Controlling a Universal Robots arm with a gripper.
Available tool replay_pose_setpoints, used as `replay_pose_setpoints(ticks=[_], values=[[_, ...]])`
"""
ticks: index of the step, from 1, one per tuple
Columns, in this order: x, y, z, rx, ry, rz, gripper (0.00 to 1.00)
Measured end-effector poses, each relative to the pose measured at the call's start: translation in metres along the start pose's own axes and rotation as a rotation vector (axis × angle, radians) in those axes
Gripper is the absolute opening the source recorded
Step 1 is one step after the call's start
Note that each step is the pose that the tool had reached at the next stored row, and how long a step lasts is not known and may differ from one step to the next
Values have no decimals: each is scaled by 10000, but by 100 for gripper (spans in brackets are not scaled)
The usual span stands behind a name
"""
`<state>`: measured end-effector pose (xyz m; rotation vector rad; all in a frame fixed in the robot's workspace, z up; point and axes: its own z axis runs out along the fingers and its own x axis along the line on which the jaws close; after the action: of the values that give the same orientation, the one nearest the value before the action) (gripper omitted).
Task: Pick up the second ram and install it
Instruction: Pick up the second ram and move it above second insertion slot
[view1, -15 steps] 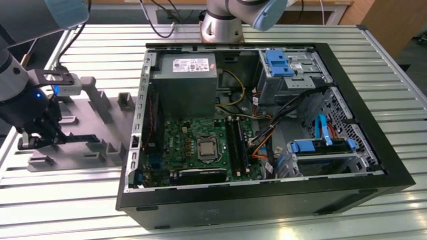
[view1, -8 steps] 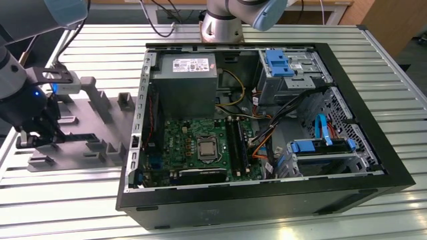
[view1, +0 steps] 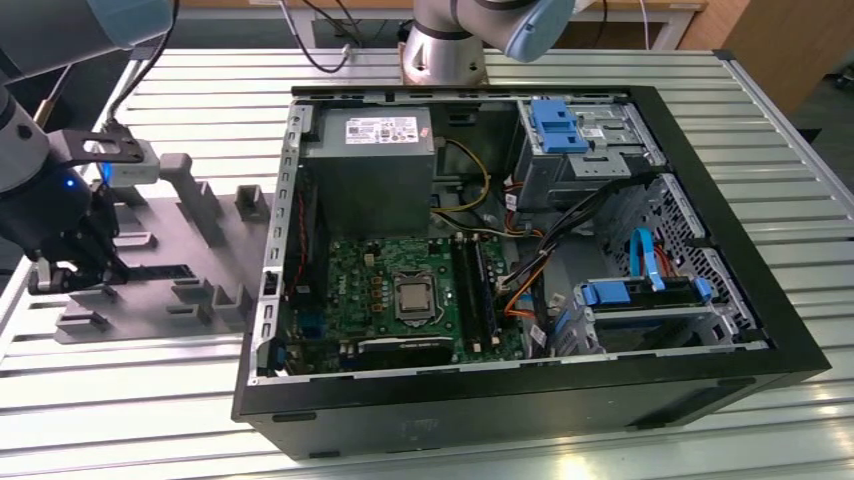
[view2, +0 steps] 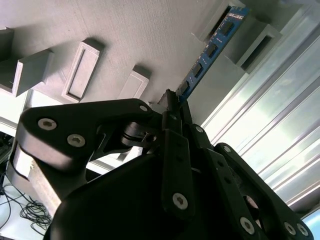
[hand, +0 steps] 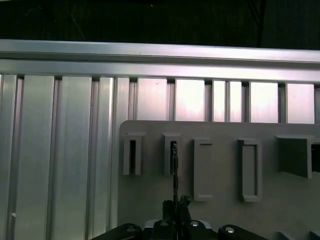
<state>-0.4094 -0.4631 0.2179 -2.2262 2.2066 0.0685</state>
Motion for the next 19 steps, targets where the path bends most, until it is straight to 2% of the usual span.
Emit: replay_pose_setpoints(ticks=[19], values=[[-4,4,-104,-1,1,0,14]])
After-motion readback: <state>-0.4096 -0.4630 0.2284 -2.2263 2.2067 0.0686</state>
